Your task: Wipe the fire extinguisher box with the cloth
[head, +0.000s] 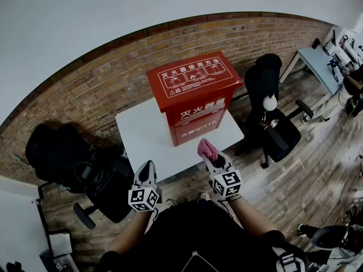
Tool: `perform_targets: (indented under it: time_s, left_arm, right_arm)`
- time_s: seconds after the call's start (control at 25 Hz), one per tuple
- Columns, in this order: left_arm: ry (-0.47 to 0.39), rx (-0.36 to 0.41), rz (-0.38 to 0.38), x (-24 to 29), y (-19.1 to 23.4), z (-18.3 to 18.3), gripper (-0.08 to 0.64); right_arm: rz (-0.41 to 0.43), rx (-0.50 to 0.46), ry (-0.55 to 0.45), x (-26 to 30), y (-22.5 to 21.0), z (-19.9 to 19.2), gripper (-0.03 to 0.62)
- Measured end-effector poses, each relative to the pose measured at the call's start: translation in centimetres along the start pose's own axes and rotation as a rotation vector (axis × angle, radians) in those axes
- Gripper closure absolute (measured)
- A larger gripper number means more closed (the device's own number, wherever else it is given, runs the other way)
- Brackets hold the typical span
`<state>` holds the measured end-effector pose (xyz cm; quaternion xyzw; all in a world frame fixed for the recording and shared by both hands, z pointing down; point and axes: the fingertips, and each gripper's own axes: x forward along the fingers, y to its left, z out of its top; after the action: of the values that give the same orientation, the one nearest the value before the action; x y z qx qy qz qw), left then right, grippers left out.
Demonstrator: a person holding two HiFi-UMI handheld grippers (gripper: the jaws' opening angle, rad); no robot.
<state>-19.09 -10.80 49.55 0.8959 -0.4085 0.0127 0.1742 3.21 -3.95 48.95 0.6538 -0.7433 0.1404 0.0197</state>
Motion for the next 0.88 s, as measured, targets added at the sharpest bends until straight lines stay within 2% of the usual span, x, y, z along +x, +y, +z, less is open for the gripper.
perform_targets:
  time_s: [0.36, 0.6, 0.72, 0.88]
  left_arm:
    - [0.022, -0.001, 0.013, -0.2, 0.1, -0.7, 0.541]
    - [0.031, -0.004, 0.028, -0.7, 0.3, -1.0, 0.541]
    - [0.032, -0.005, 0.034, -1.1, 0.5, -1.0, 0.541]
    - [0.031, -0.008, 0.042, -1.5, 0.7, -1.0, 0.541]
  right_arm:
    - [0.004, 0.005, 0.008, 0.2, 0.0, -0.5, 0.48]
    - [-0.013, -0.072, 0.035, 0.7, 0.3, -0.9, 0.48]
    - [-0.025, -0.192, 0.051, 1.1, 0.7, -0.5, 0.48]
    - [-0.06, -0.523, 0.057, 2.3, 1.5, 1.2, 0.48]
